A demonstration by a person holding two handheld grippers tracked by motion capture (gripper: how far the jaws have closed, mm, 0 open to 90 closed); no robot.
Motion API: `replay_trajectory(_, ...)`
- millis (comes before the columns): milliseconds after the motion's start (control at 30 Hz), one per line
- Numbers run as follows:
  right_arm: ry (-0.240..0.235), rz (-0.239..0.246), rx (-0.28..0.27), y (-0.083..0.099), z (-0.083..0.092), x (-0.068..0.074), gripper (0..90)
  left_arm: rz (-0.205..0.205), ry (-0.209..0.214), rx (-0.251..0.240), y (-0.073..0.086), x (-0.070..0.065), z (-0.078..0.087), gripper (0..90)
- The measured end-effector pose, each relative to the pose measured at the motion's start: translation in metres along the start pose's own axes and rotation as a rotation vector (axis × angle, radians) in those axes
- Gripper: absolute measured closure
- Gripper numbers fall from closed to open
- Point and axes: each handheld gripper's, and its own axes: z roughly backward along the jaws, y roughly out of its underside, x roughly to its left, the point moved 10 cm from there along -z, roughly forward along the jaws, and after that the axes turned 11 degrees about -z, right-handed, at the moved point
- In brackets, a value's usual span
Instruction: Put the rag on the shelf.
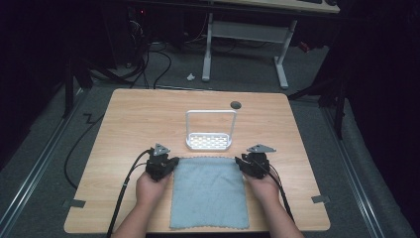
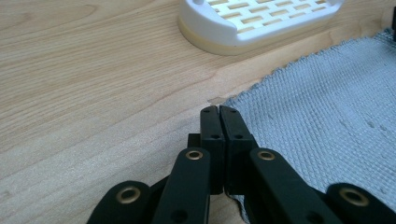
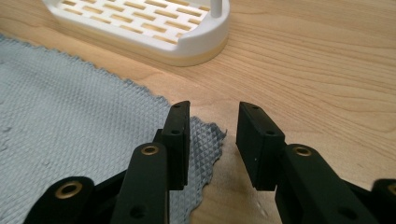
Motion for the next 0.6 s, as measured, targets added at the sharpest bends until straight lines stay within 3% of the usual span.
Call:
replay_trajectory(133,0.015,0.004,0.004,0.002,-0.003,0.000,66.2,-0.002,0.004,0.000,0.000,-0.001,0.000,88.7)
replay_trajectory(200,0.015,0.034,0.003,0.004,-0.003,0.003,69.5,-0.001,0.005,0.000,0.000,-0.001,0.000,88.7)
replay_trajectory(300,0.007,0.059,0.005,0.006,-0.002,0.008,78.4,-0.001,0.009,0.000,0.000,-0.001,0.000,88.7)
replay_trajectory(400,-0.020,0.045,0.007,0.009,-0.001,0.013,88.5,0.002,0.017,0.000,0.000,-0.001,0.001,88.7)
replay_trajectory(533,-0.023,0.064,0.006,0.010,0.001,0.015,89.2,-0.004,0.022,0.000,0.001,-0.002,0.001,88.8)
replay_trajectory(600,-0.028,0.063,-0.021,0.009,0.005,0.016,89.1,-0.016,0.024,-0.006,0.000,-0.003,0.002,88.9)
